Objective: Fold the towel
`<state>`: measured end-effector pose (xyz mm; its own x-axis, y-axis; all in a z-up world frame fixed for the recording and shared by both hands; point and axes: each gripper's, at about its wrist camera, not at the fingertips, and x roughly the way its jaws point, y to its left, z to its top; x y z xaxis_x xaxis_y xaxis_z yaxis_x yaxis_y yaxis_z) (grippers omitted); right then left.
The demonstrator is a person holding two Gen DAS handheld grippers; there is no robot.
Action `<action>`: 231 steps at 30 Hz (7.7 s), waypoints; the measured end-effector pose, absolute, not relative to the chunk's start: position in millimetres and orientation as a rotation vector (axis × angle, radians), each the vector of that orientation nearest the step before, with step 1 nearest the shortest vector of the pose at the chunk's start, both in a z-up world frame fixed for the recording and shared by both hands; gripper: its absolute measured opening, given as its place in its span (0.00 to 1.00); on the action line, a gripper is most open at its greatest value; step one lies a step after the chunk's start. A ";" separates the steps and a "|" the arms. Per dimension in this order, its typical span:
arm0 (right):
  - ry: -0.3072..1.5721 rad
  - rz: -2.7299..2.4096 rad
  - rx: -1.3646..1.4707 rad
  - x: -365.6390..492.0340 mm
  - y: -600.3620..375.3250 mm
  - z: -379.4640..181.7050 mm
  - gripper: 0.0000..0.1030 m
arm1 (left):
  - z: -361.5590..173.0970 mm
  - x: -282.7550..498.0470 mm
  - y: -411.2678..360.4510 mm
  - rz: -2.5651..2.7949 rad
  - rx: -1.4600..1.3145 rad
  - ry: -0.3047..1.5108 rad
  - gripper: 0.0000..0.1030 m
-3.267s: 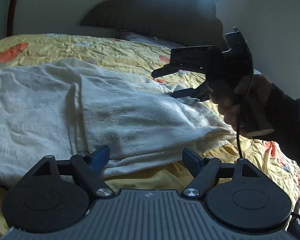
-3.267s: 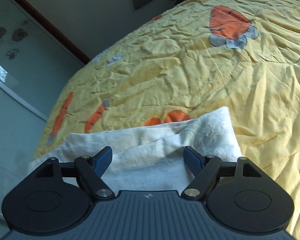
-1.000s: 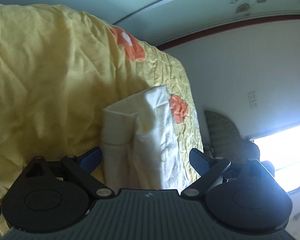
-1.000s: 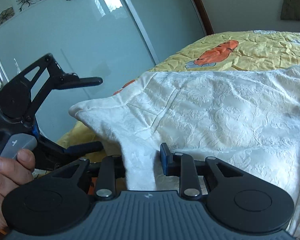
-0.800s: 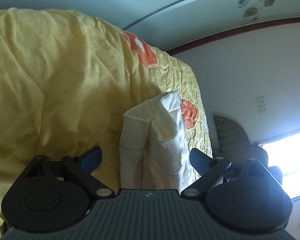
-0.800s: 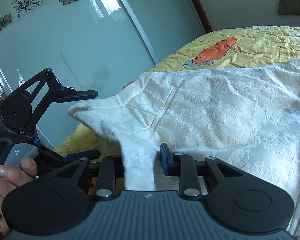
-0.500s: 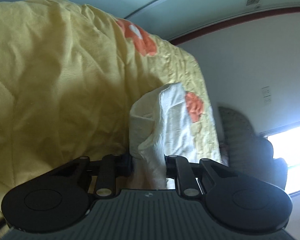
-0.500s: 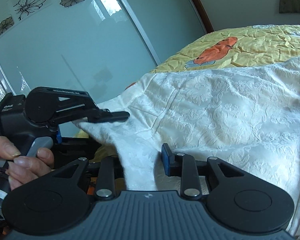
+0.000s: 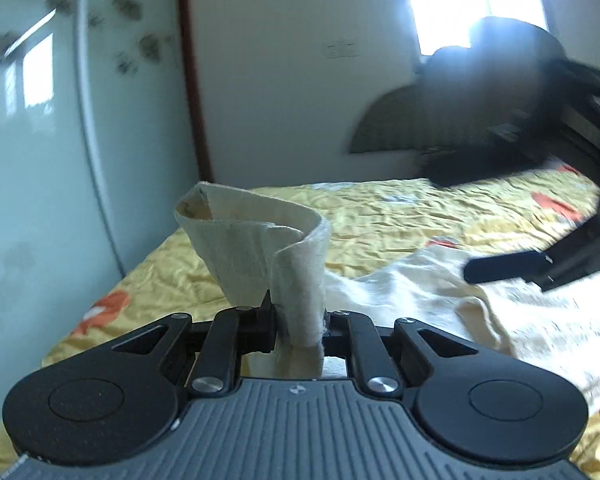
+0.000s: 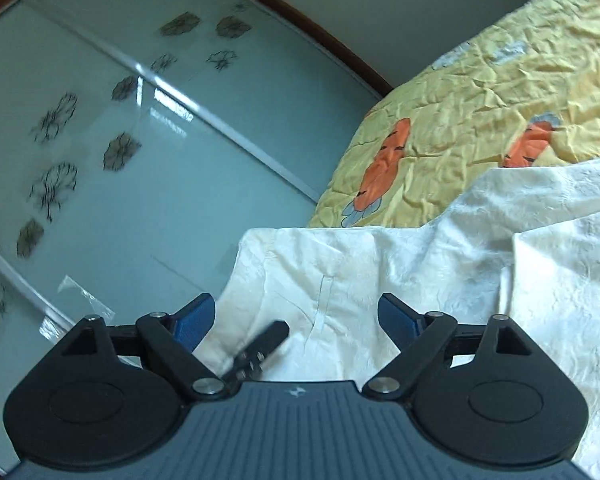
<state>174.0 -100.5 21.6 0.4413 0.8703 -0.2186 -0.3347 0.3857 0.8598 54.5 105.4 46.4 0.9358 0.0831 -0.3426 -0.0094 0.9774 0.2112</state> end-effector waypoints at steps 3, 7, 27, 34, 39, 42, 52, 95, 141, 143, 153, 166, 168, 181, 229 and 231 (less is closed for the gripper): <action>0.815 0.873 0.857 190.7 -102.6 20.1 0.87 | 30.4 47.0 64.0 -0.037 0.335 0.328 0.14; 0.926 0.830 0.732 198.9 -89.1 13.6 0.86 | 8.4 47.1 32.1 -0.103 0.395 0.349 0.14; 0.864 0.806 0.515 199.6 -202.4 67.5 0.13 | 59.6 -16.8 92.1 -0.394 0.100 0.206 0.84; 1.043 0.527 0.548 203.0 -304.4 -5.7 0.14 | 26.8 36.0 53.2 -0.645 -0.098 0.454 0.84; 1.007 0.517 0.647 191.5 -318.9 -30.4 0.15 | -8.0 58.9 36.5 -0.650 -0.157 0.654 0.83; 0.949 0.548 0.641 185.7 -324.5 -18.0 0.15 | -8.5 62.5 37.1 -0.666 -0.179 0.668 0.83; 0.860 0.429 0.757 155.1 -363.4 -23.2 0.27 | 30.7 55.4 48.3 -0.618 -0.207 0.562 0.84; 0.789 0.408 0.614 164.9 -294.2 2.7 0.27 | 17.0 131.4 -42.1 -0.291 0.085 0.731 0.94; 0.721 0.172 0.094 17.4 -269.5 -18.0 0.82 | -10.4 9.3 -5.5 -0.253 0.346 0.599 0.88; 0.727 0.166 0.067 12.4 -267.7 -23.6 0.82 | -12.3 9.7 -0.4 -0.252 0.338 0.599 0.88; 0.632 0.106 0.068 12.1 -268.4 -27.0 0.82 | 1.5 12.8 14.9 -0.240 0.233 0.529 0.45; 0.675 0.089 0.064 16.6 -272.2 -33.5 0.73 | -11.6 16.4 5.0 -0.243 0.250 0.530 0.37; 0.675 0.094 0.054 18.5 -268.4 -35.5 0.73 | -14.2 18.2 1.6 -0.236 0.270 0.540 0.37; 0.701 0.168 0.130 26.7 -284.0 -38.4 0.29 | -14.2 22.1 9.3 -0.250 0.275 0.578 0.37; 0.651 0.396 0.607 161.2 -339.5 13.4 0.66 | 49.2 167.2 22.2 -0.275 -0.030 0.516 0.50; 0.687 0.476 0.586 155.8 -317.4 15.1 0.66 | 43.0 142.2 2.6 -0.342 0.044 0.524 0.64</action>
<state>155.8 -317.4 15.1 0.6799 0.5822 -0.4459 -0.2135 0.7389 0.6392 142.2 2.6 43.0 0.8108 -0.3084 -0.4975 0.3307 0.9426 -0.0454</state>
